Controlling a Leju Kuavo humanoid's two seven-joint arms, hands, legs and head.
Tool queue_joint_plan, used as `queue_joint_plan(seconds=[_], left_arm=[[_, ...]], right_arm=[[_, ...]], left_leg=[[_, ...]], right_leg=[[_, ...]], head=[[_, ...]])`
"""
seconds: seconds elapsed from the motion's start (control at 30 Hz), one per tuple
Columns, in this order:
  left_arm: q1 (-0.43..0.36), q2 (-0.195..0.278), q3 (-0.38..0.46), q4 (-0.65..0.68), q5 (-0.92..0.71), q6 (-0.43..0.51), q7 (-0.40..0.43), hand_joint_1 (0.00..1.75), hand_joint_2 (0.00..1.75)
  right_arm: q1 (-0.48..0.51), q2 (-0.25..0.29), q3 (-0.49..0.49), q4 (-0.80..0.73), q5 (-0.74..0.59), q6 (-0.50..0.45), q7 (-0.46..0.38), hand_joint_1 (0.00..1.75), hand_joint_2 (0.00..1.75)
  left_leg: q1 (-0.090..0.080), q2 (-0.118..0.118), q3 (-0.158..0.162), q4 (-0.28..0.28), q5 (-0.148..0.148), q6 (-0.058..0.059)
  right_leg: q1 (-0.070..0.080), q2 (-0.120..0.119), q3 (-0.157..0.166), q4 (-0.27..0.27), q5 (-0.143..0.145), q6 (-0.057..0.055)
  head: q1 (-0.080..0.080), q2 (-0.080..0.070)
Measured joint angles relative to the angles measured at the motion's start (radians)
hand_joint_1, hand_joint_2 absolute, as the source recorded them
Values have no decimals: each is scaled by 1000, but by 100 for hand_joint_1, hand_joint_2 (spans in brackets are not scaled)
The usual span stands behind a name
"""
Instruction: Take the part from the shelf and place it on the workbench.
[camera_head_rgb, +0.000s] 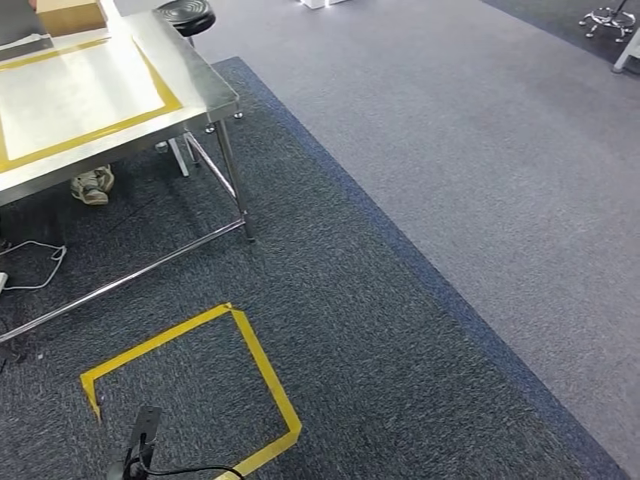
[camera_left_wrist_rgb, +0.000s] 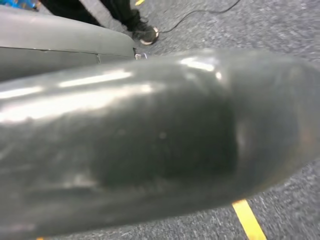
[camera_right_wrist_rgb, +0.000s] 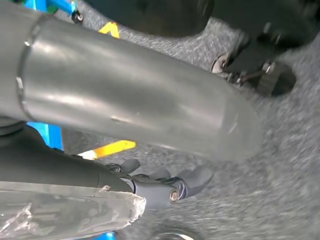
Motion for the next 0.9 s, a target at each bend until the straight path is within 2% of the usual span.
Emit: queue_joint_plan(seconds=[0.03,0.07,0.13,0.17,0.2,0.23,0.27,0.3,0.33,0.37,0.4,0.43,0.5,0.53,0.57,0.63,0.67,0.7,0.73,0.77,0.8,0.83,0.9], left_arm=[[-2,0,0,0,-7,-1,-1,0,0],[-3,-1,0,1,-14,-2,-2,0,0],[0,-1,0,2,-25,-4,-2,0,0],[2,-2,0,3,-28,-4,-2,0,0],[4,-2,0,4,-30,-5,-2,0,0],[5,-1,0,4,-31,-5,-2,0,0],[5,-1,0,5,-33,-7,-2,0,0],[5,-1,1,5,-36,-9,-2,0,0],[5,-1,1,5,-39,-12,-2,0,0],[4,-1,1,6,-42,-15,-3,0,0],[4,-1,0,6,-45,-16,-3,0,0],[2,-1,0,7,-48,-18,-4,0,0],[-1,-2,1,7,-52,-18,-5,0,0],[-3,-3,1,8,-54,-18,-5,0,0],[-4,-3,1,8,-56,-19,-6,0,0],[-2,-2,3,8,-60,-19,-8,0,0],[0,-1,3,8,-60,-20,-9,0,0],[2,0,4,9,-61,-21,-9,0,0],[2,-1,4,9,-61,-21,-9,0,0],[2,-1,4,10,-61,-22,-9,0,0],[1,-1,4,10,-61,-22,-9,0,0],[0,-2,4,10,-62,-22,-9,0,0],[0,-2,4,10,-64,-23,-10,0,0]], right_arm=[[2,0,-8,-2,-5,-2,8,0,0],[2,0,-15,-5,-9,-4,15,0,0],[1,1,-27,-9,-13,-6,25,0,0],[0,1,-31,-10,-13,-6,29,0,0],[1,1,-36,-12,-13,-6,31,0,0],[2,2,-40,-13,-14,-6,32,0,0],[3,2,-43,-14,-14,-6,32,0,0],[3,2,-45,-14,-14,-6,31,0,0],[2,2,-47,-15,-14,-6,28,0,0],[0,2,-49,-15,-13,-6,24,0,0],[-2,2,-51,-15,-13,-6,20,0,0],[-4,3,-52,-15,-12,-6,17,0,0],[-2,3,-55,-15,-11,-5,12,0,0],[0,3,-57,-15,-11,-6,9,0,0],[1,3,-59,-15,-11,-6,8,0,0],[-4,3,-62,-15,-10,-6,4,0,0],[-8,3,-62,-15,-10,-6,3,0,0],[-10,3,-62,-15,-10,-6,1,0,0],[-11,3,-62,-15,-10,-6,0,0,0],[-11,3,-62,-15,-9,-6,-1,0,0],[-10,3,-62,-15,-9,-6,-2,0,0],[-10,3,-62,-15,-9,-6,-4,0,0],[-13,4,-62,-15,-9,-6,-9,0,0]], left_leg=[[2,-11,-2,8,-9,-6],[4,-32,-11,33,-29,-12],[6,-84,-59,141,-94,-18],[6,-98,-91,209,-124,-19],[6,-105,-117,261,-139,-19],[6,-109,-130,281,-133,-18],[6,-112,-127,266,-109,-16],[6,-119,-107,215,-71,-14],[8,-139,-79,147,-32,-11],[11,-160,-52,80,-5,-9],[12,-178,-33,34,8,-7],[13,-190,-25,10,10,-5],[12,-175,-24,2,8,4],[12,-166,-24,0,10,10],[13,-155,-23,-2,11,17],[11,-129,-23,-4,12,27],[9,-115,-23,-4,11,30],[7,-100,-22,-4,10,32],[6,-86,-21,-3,8,32],[5,-72,-19,-3,6,31],[5,-59,-15,-3,4,30],[5,-48,-10,-3,0,26],[-1,-29,-3,0,-8,15]], right_leg=[[-1,10,-1,-2,3,-7],[-4,21,1,-5,8,-14],[-7,44,-2,-8,14,-23],[-7,57,-4,-8,16,-25],[-6,71,-6,-8,17,-26],[-6,86,-6,-7,18,-26],[-6,101,-6,-7,18,-25],[-6,115,-5,-7,19,-23],[-7,129,-5,-7,20,-20],[-6,142,-7,-5,20,-16],[-6,154,-12,-3,21,-11],[-6,165,-18,-2,22,-5],[-8,181,-30,-5,25,9],[-9,169,-36,-1,23,14],[-8,144,-46,16,11,19],[-7,77,-94,116,-46,26],[-7,58,-128,184,-80,29],[-8,50,-159,245,-104,31],[-8,47,-174,276,-109,33],[-8,45,-170,269,-95,33],[-8,40,-146,225,-66,33],[-8,23,-107,156,-32,32],[-5,-15,-43,42,8,25]], head=[[-1,0],[-2,0],[-6,0],[-7,0],[-7,0],[-7,0],[-7,0],[-7,0],[-7,0],[-7,0],[-7,0],[-7,0],[-6,0],[-6,0],[-2,0],[5,0],[8,0],[8,0],[8,0],[8,0],[8,0],[8,0],[8,0]])
